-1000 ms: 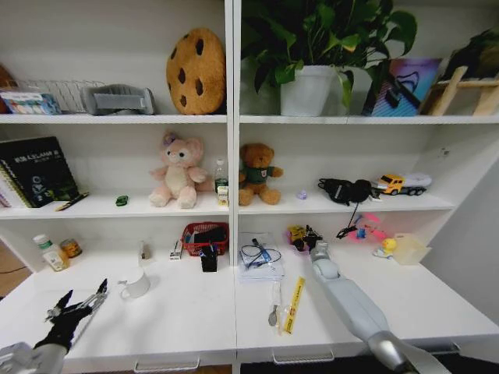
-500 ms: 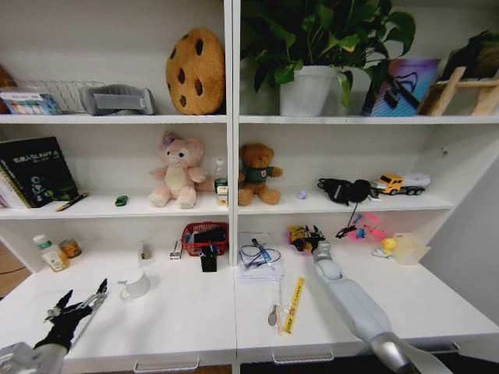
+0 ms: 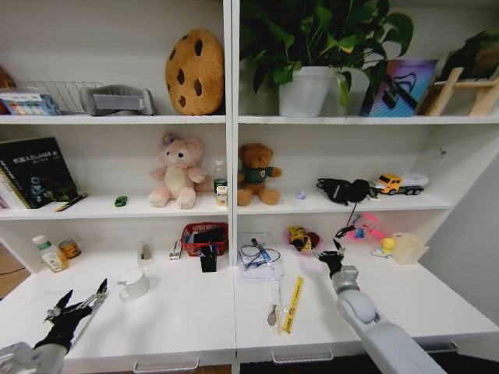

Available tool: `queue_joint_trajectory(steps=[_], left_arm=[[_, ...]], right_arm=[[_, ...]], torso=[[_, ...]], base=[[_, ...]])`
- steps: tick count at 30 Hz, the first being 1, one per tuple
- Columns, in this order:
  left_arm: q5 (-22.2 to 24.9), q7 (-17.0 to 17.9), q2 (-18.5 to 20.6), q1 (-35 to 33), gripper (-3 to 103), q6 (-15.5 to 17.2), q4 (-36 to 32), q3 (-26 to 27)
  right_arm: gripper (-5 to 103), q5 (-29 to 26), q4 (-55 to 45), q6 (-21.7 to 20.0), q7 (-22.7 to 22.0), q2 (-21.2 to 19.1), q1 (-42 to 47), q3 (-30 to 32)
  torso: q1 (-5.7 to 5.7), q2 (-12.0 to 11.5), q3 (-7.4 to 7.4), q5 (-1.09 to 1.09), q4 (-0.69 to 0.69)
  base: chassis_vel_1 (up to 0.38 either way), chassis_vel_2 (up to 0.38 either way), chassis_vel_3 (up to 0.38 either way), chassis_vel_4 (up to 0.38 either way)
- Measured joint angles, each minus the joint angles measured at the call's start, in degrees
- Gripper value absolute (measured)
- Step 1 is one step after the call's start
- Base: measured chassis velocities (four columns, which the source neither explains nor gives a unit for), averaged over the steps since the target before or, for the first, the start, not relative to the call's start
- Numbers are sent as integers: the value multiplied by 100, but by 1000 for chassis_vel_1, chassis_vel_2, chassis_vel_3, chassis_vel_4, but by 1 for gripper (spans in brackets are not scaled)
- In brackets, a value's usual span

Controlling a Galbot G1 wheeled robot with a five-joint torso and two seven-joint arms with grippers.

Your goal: Organize the objects on the table.

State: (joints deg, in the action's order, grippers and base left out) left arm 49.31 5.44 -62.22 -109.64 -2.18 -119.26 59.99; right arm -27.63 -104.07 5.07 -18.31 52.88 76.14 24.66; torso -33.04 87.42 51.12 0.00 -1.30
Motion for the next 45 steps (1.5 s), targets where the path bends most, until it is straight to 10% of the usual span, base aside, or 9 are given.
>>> queue_joint_trajectory(steps=[15, 45], left_arm=[[0, -1, 0, 0, 100, 0, 1, 0], [0, -1, 0, 0, 100, 0, 0, 0]], right_arm=[[100, 268, -1339, 128, -37, 245, 1850, 1224], [100, 208, -1530, 85, -48, 391, 1929, 1167]], torso=[[0, 0, 1, 1, 0], [-1, -1, 1, 0, 0]], base=[[0, 0, 0, 0], [0, 0, 0, 0]])
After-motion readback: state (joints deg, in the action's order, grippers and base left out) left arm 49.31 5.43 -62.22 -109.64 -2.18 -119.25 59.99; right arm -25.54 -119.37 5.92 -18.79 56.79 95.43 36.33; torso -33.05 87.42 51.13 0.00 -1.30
